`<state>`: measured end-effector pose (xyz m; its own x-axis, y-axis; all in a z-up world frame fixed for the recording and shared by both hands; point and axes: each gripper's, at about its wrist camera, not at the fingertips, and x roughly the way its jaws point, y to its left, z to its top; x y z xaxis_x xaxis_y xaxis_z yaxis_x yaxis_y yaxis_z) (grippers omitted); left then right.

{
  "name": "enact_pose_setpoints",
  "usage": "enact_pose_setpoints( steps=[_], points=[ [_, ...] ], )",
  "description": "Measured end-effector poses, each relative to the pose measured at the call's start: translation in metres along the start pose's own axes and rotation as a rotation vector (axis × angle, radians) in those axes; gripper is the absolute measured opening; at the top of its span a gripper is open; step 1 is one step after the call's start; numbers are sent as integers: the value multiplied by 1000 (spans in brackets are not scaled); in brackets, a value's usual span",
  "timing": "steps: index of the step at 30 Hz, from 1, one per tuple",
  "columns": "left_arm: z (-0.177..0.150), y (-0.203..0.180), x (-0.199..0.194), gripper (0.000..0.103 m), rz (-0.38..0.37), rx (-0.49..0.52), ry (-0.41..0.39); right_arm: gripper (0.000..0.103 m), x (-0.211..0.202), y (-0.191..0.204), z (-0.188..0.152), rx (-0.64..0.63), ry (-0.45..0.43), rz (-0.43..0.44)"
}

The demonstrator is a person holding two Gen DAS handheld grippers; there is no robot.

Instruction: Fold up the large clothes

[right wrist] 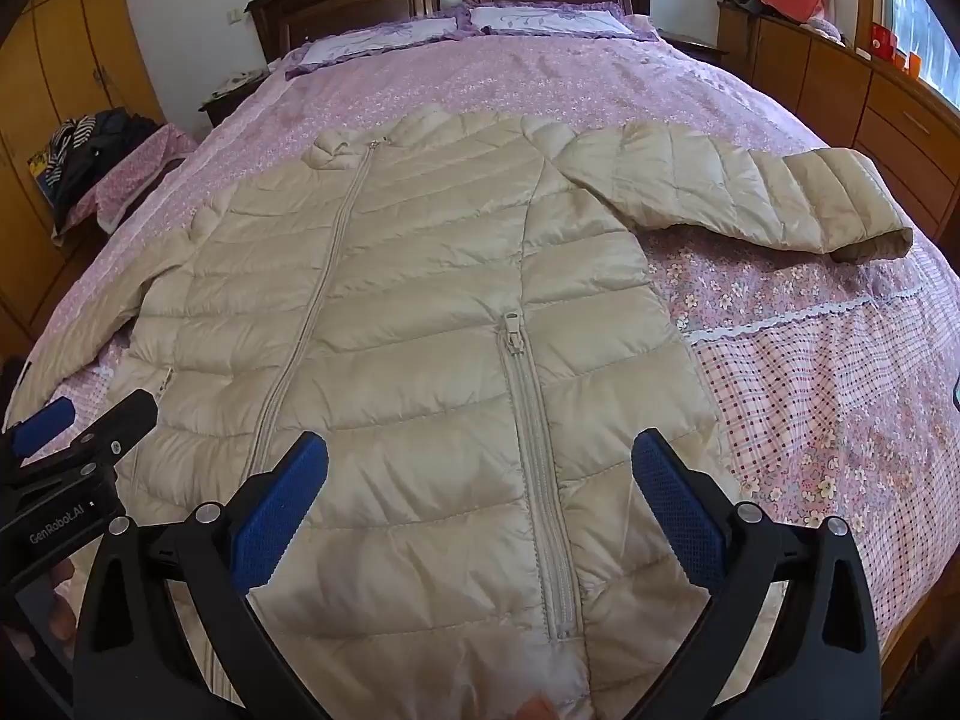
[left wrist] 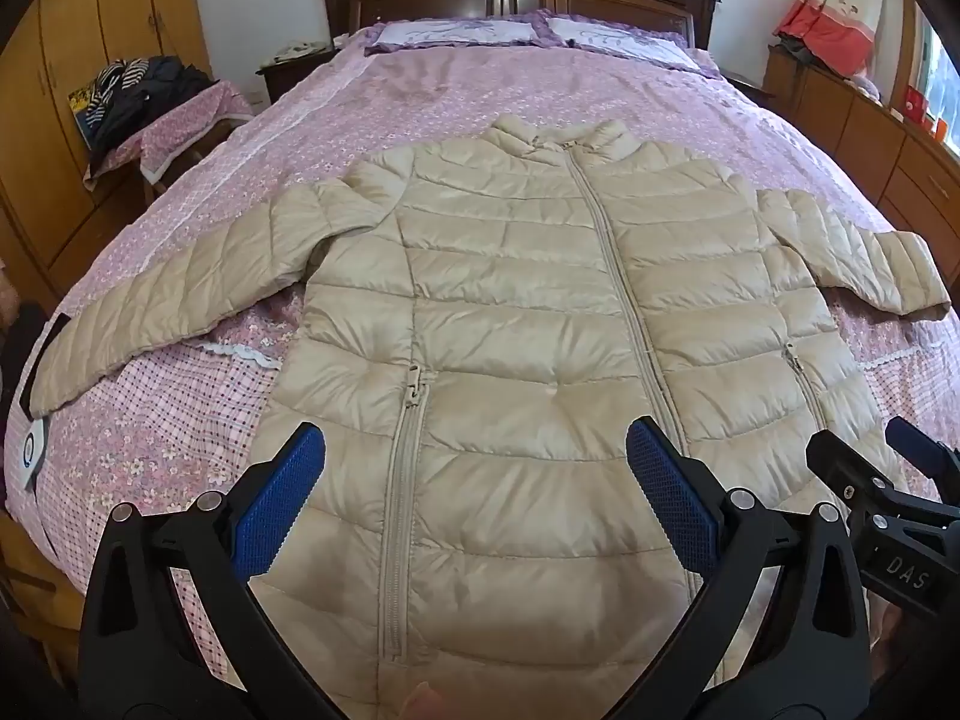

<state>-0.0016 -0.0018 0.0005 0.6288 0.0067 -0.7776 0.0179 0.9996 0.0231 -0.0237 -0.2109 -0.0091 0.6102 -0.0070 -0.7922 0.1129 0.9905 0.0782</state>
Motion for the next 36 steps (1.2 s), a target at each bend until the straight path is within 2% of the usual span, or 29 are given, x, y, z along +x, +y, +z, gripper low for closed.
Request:
enact_pose_setpoints(
  steps=[36],
  points=[
    [0,0,1,100,2,3,-1,98,-1,-1,-2,3,4,-1]
  ],
)
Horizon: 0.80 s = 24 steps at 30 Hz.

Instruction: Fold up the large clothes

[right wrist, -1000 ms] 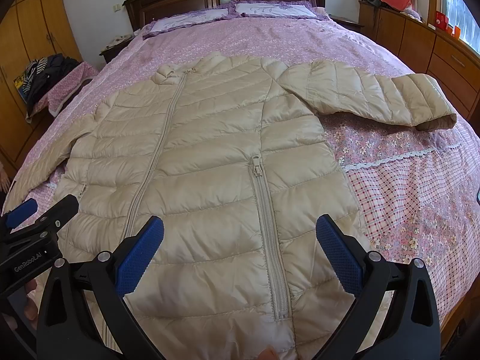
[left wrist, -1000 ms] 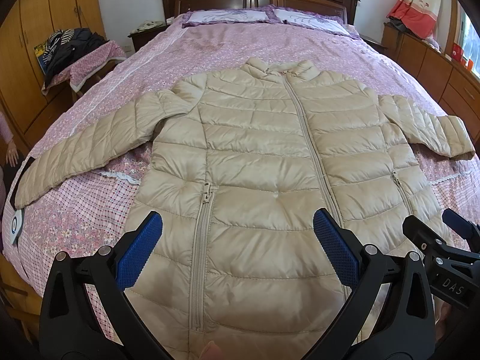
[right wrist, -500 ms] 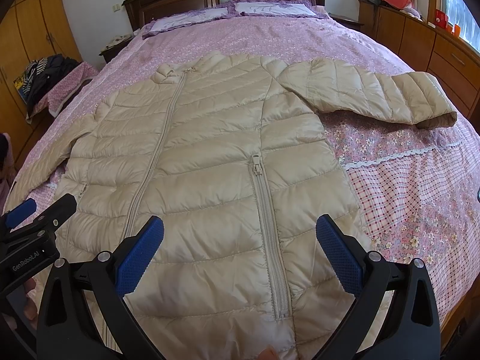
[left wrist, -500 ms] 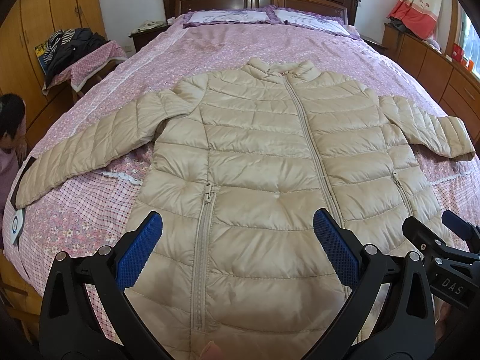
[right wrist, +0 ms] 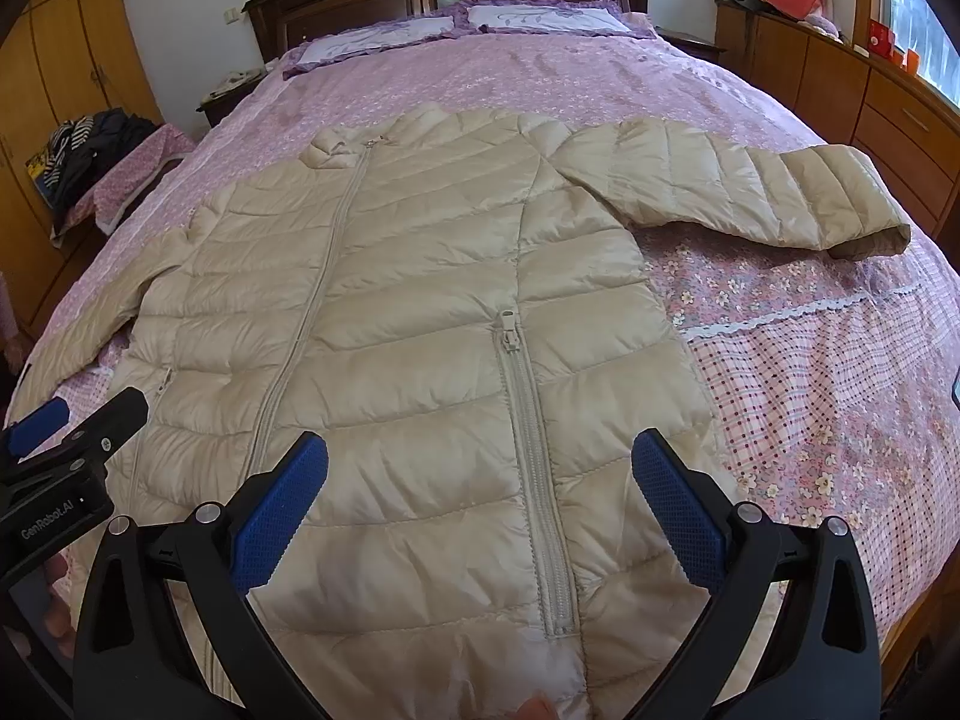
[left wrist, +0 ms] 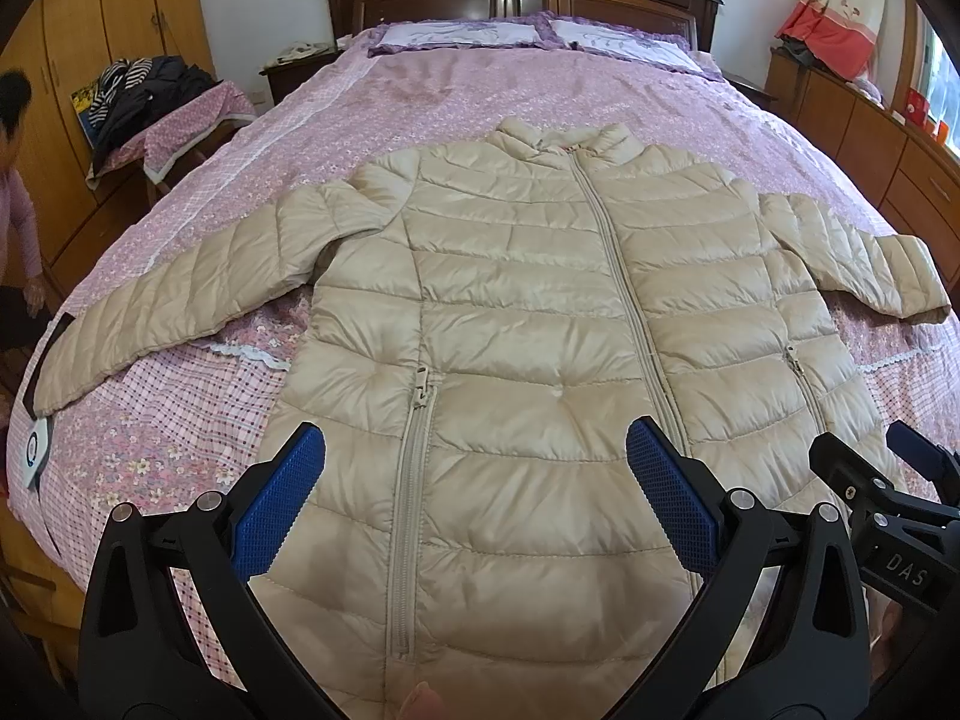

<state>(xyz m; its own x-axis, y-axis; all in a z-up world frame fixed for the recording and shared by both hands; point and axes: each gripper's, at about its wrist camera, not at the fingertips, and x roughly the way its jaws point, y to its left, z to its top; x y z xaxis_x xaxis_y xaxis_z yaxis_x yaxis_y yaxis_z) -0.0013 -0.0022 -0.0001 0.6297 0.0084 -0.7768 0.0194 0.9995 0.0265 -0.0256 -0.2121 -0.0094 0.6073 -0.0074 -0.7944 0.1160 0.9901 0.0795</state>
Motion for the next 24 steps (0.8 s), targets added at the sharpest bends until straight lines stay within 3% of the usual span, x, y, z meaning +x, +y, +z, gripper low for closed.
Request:
enact_pose_setpoints(
  steps=[24],
  points=[
    [4,6,-1,100,-1,0,0,98,-3,-2,3,1,6,0]
  ],
)
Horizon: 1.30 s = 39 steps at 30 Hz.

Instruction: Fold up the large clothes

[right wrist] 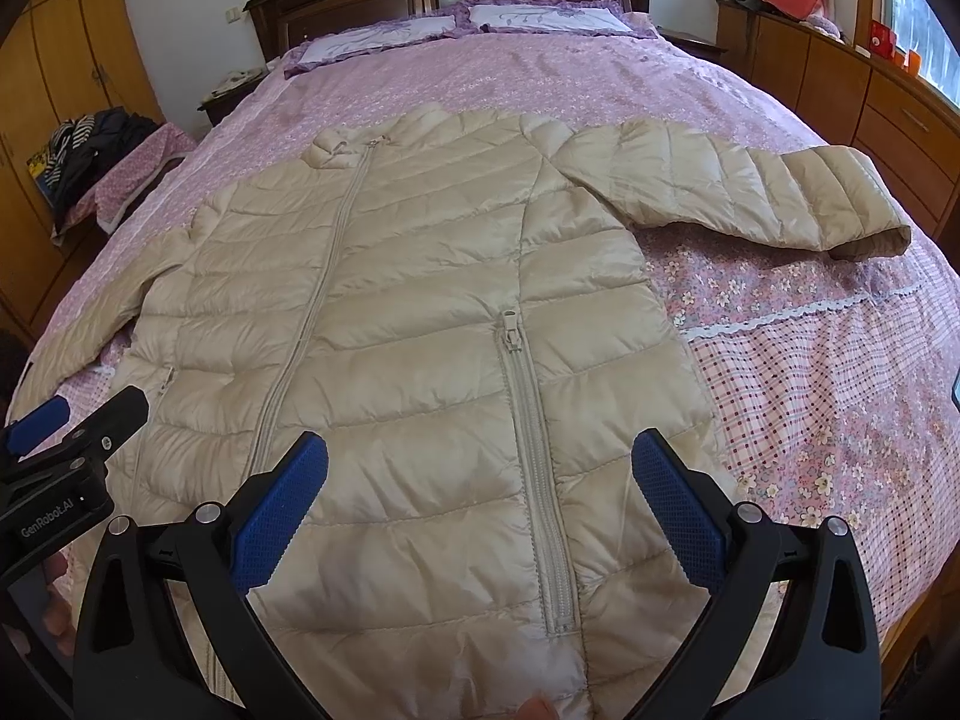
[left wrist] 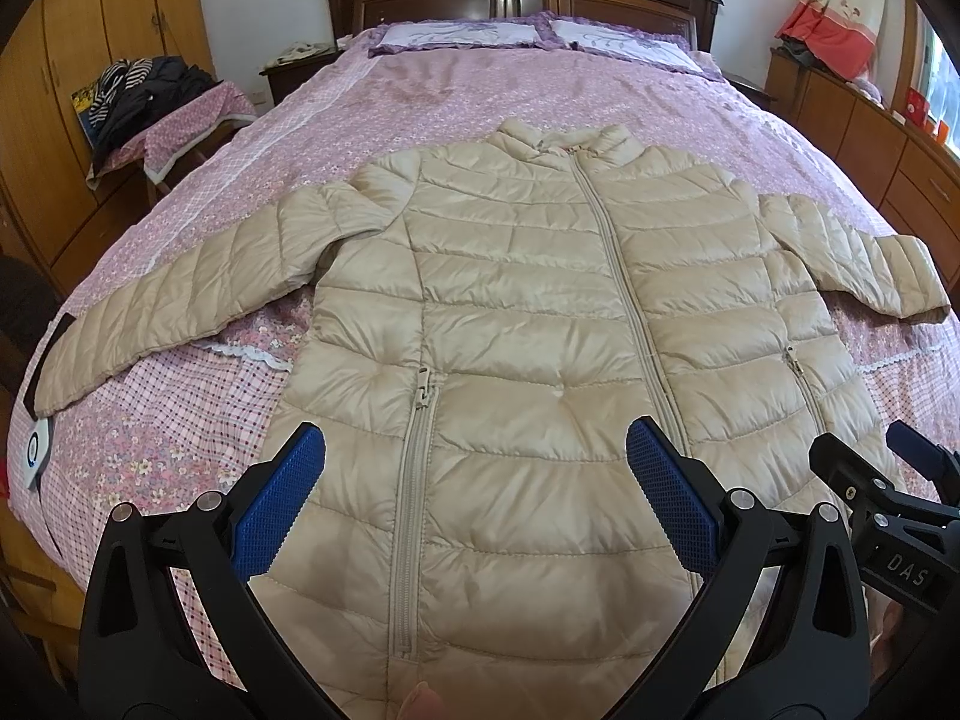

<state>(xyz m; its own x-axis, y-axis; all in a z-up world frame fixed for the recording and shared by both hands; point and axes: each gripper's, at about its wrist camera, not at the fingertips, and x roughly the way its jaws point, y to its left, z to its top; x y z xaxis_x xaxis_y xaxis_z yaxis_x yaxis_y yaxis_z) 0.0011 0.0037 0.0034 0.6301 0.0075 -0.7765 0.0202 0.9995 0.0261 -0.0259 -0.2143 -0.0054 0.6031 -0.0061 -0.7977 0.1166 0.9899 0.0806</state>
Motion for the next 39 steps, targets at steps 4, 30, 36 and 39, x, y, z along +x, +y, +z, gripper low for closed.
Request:
enact_pose_setpoints(
  steps=[4,30,36,39],
  points=[
    [0,2,0,100,1,-2,1,98,0,0,0,0,1,-1],
    [3,-9,12,100,-14,36,54,98,-4,-26,5,61,35,24],
    [22,-17,15,100,-54,89,57,98,-23,-83,27,156,-2,-24],
    [33,-22,16,100,-70,115,65,98,-36,-119,45,184,-29,-72]
  ],
)
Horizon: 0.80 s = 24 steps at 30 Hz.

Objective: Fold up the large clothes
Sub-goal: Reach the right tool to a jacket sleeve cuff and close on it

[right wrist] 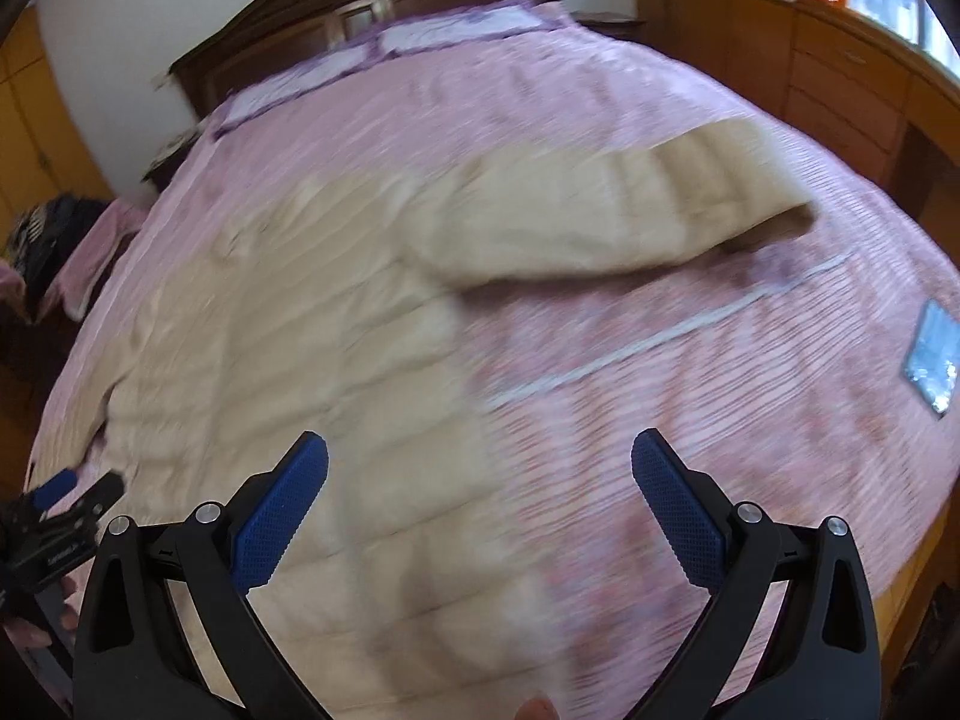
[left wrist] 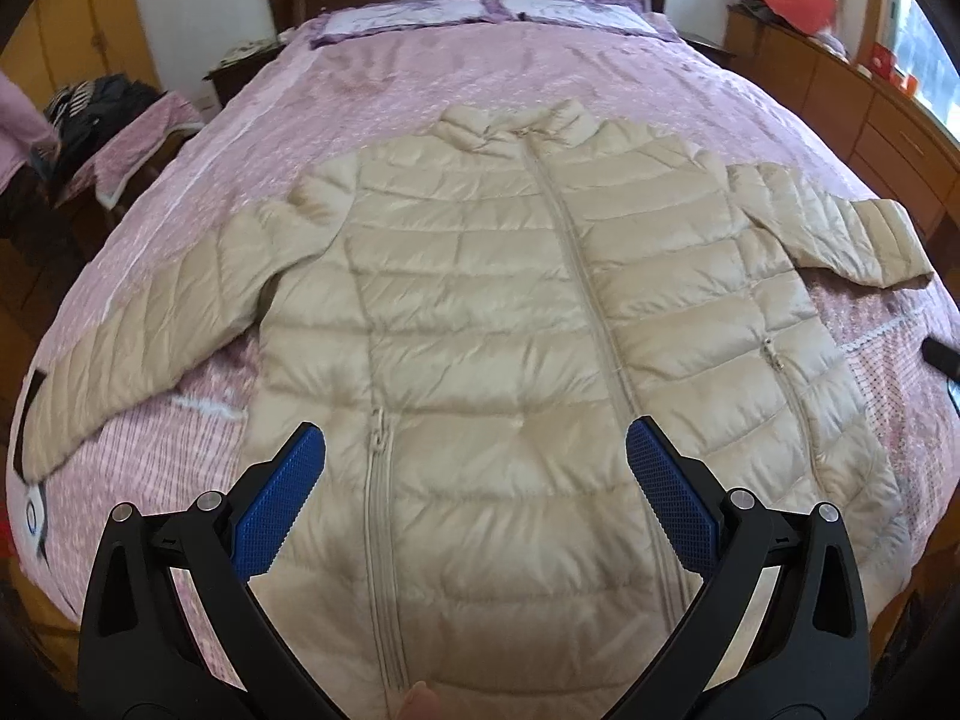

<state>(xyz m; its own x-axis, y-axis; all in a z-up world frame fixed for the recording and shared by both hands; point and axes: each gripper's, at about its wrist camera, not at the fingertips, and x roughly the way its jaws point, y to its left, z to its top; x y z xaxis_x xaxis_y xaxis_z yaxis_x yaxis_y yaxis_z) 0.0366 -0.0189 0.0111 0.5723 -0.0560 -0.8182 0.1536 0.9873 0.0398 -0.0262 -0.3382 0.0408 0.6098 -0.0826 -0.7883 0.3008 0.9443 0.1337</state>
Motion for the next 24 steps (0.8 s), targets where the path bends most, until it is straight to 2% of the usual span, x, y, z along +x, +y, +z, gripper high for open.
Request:
enact_pose_setpoints(
  steps=[3,5,7,13,19,24],
  points=[
    [12,-3,-2,100,18,16,-18,98,-10,-33,22,32,-47,-67],
    [17,-4,-2,100,20,14,-19,98,-11,-55,34,60,-65,-54],
    [18,-6,1,100,4,2,-9,98,-4,-83,46,97,-39,4],
    [10,-28,28,100,-36,9,88,98,29,-166,71,264,13,-46],
    [3,-55,53,100,-49,44,166,98,52,-213,103,340,-13,-36],
    [-7,-66,68,100,-28,58,206,98,88,-228,123,345,3,-41]
  ],
)
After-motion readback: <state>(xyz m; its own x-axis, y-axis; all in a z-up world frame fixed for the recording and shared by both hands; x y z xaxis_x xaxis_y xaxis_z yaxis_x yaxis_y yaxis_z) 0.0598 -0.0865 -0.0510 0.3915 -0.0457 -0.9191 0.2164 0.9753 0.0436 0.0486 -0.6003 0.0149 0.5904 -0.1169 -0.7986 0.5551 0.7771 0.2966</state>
